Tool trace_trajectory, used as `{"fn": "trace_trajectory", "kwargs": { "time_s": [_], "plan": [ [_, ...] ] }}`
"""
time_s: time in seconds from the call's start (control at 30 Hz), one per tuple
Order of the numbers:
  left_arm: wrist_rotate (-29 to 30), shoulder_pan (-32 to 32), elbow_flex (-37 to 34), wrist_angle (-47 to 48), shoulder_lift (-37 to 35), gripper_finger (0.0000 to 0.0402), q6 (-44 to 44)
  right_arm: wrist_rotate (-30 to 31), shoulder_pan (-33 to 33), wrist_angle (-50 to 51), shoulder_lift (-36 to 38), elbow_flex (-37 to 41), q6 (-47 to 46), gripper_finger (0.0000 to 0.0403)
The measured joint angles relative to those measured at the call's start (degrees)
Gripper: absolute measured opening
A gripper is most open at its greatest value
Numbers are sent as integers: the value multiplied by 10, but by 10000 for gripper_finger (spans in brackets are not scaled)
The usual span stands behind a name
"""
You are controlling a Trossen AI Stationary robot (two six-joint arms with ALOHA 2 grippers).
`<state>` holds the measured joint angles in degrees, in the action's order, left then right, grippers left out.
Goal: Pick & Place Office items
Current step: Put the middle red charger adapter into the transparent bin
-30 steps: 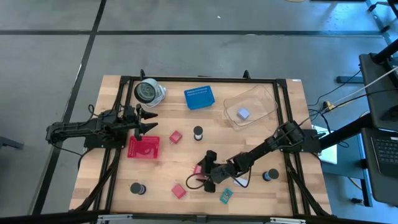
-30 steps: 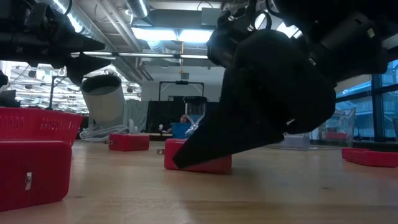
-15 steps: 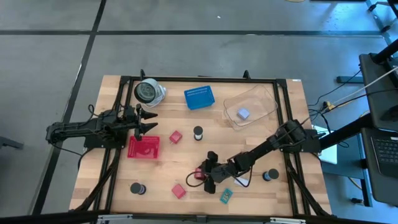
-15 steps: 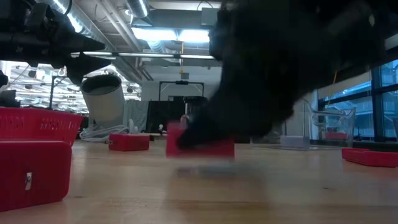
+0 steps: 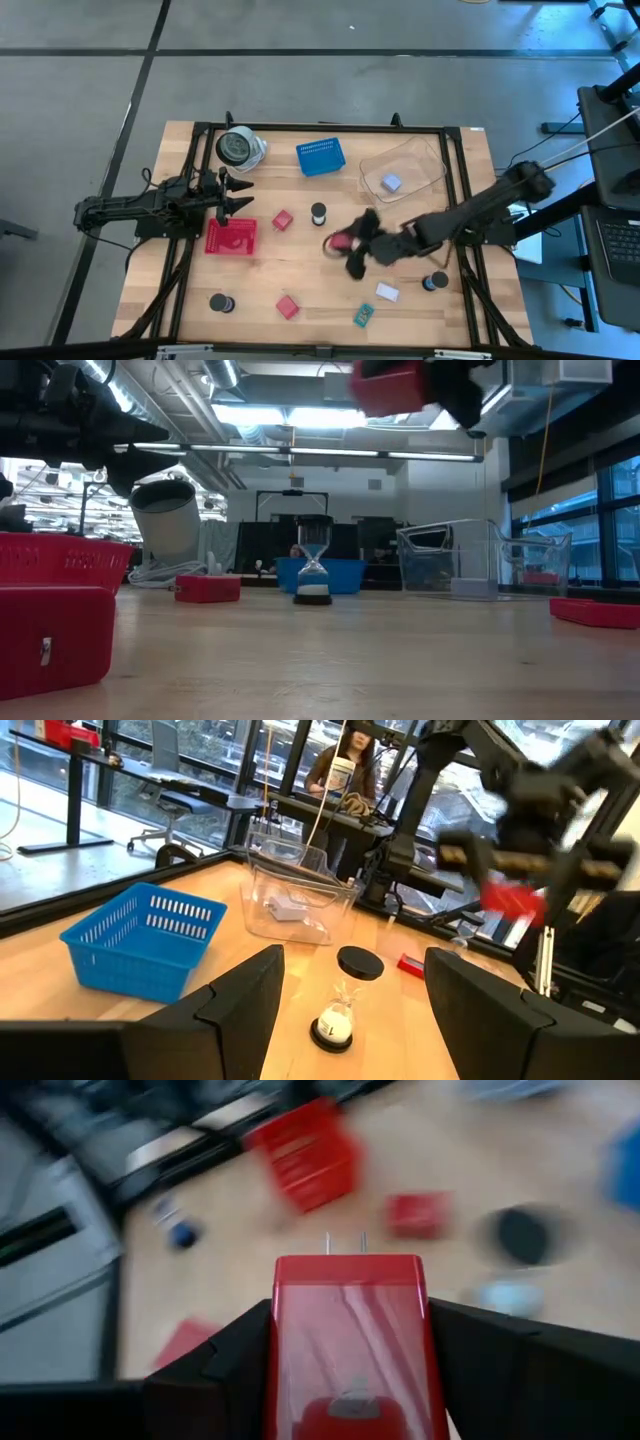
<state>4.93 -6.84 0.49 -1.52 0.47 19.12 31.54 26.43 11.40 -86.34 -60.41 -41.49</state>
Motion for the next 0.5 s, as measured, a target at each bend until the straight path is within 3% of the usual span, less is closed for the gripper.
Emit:
{"fn": "trace_trajectory", "kwargs": {
  "time_s": [0.2, 0.5],
  "plan": [
    [1, 0, 0, 0, 0, 239, 7, 106, -36, 241, 110, 0, -128, 212],
    [1, 0, 0, 0, 0, 239, 7, 91, -149, 546, 150, 2, -324, 212]
  ]
}}
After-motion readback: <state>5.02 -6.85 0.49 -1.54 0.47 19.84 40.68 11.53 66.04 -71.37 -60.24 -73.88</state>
